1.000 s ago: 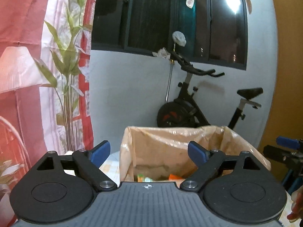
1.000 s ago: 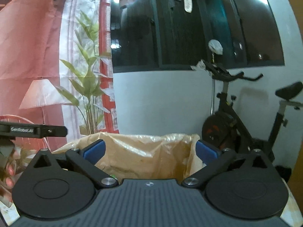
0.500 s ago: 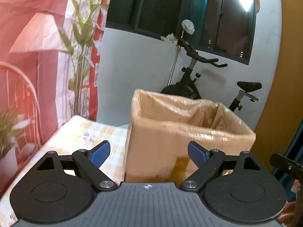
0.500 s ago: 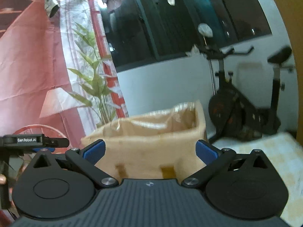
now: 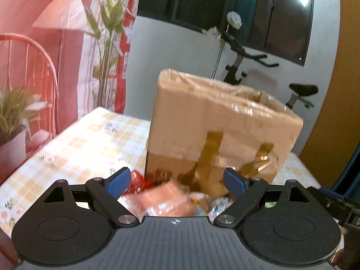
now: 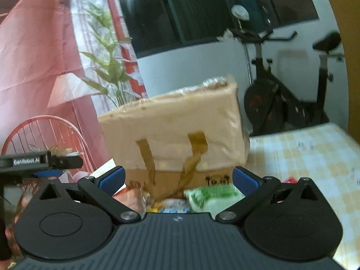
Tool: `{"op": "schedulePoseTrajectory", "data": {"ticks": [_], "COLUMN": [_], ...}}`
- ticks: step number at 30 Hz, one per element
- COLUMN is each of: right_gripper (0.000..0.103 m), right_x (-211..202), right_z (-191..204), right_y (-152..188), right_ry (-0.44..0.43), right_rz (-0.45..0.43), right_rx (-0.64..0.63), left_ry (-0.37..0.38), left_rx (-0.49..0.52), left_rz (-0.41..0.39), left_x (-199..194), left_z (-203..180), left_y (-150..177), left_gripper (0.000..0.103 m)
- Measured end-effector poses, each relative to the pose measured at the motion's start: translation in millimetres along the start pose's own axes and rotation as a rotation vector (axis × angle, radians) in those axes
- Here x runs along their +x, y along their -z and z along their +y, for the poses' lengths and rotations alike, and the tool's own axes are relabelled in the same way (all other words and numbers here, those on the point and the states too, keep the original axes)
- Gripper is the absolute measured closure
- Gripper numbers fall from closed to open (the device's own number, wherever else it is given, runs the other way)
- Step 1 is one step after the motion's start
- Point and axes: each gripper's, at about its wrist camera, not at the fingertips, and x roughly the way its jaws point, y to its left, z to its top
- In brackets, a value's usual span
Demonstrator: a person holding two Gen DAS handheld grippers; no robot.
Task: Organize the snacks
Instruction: 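Move both tools back to the snack pile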
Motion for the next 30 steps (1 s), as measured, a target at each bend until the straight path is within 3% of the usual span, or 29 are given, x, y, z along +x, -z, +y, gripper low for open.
{"op": "schedulePoseTrajectory", "data": {"ticks": [11, 17, 30], "right_gripper": [0.000, 0.000, 0.000], "right_x": [-10, -8, 1], "right_z": [-11, -14, -15], "right_y": [31, 37, 45], "right_ry": [0.169, 0.164, 0.148], "right_rz": [-0.063, -0.083, -0.016], "right_rx": [-0.128, -0.113, -0.106], "left_ry": [0.077, 0.091, 0.115], "left_rx": [0.048, 0.065, 0.040], "left_rz": [0.065, 0.116, 0.280], "left_x": [15, 31, 55], "left_z": [-17, -28, -24], "left_y": [21, 32, 56], "left_gripper": [0.012, 0.012, 0.011]}}
